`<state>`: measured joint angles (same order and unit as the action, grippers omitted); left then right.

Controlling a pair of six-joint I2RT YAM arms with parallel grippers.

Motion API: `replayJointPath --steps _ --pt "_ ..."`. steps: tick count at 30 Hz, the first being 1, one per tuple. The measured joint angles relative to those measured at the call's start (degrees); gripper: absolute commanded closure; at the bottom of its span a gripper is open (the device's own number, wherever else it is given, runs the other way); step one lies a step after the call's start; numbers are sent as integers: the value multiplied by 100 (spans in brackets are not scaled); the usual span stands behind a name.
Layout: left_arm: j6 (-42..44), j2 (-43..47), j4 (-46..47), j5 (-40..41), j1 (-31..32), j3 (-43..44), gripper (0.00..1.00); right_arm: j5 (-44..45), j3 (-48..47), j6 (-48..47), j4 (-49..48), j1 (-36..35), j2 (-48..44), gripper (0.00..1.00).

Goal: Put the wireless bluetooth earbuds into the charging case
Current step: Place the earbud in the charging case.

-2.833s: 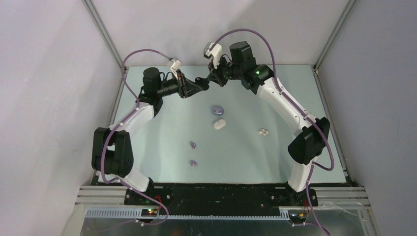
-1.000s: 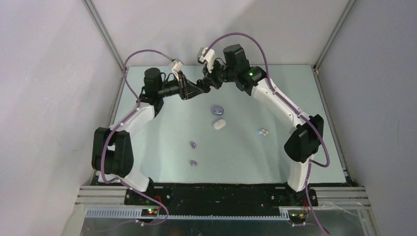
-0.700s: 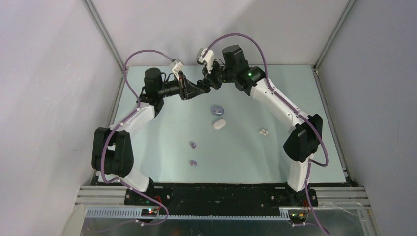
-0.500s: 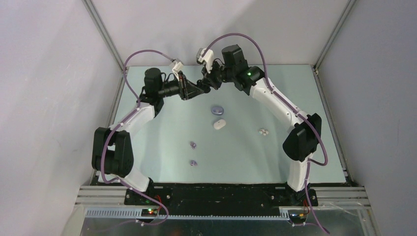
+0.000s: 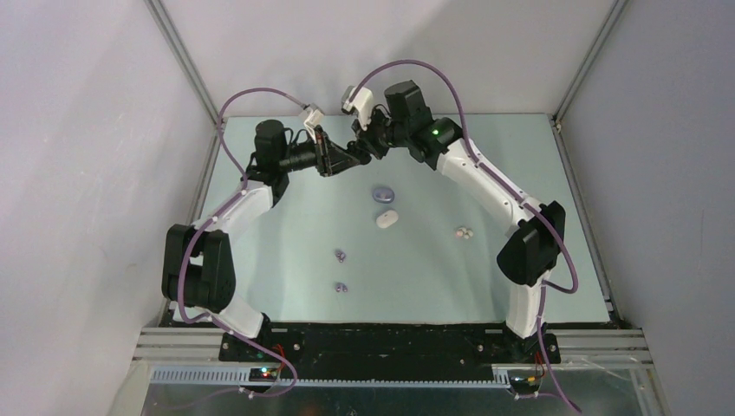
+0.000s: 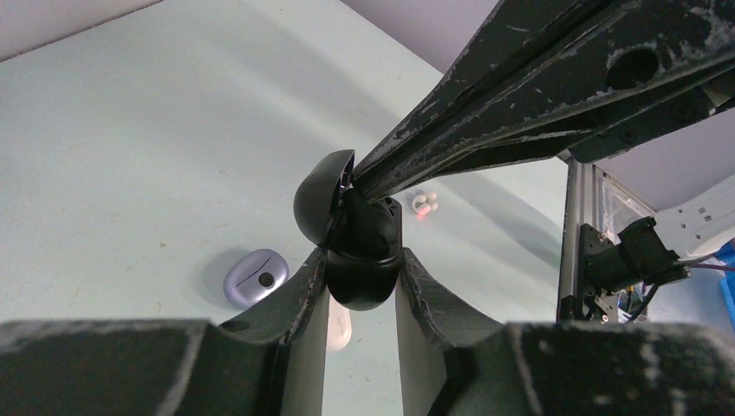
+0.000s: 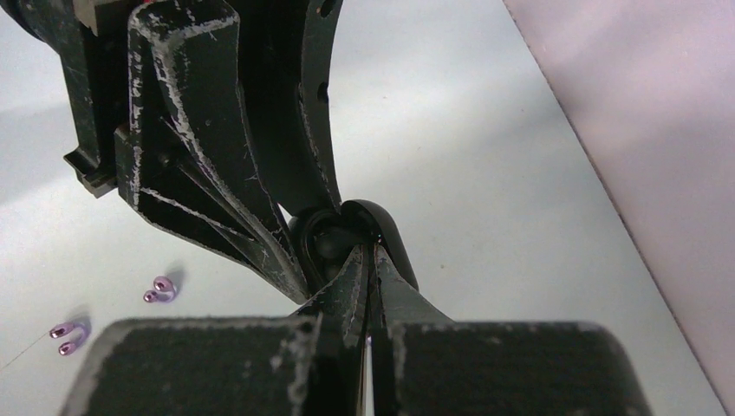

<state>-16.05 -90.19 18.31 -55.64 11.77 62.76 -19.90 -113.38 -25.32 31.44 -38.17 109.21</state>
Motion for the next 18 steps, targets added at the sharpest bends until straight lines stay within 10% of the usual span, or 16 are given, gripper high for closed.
replayJointPath --steps 18 --pt "0 -2 -7 -4 7 0 100 -33 -76 17 153 15 0 87"
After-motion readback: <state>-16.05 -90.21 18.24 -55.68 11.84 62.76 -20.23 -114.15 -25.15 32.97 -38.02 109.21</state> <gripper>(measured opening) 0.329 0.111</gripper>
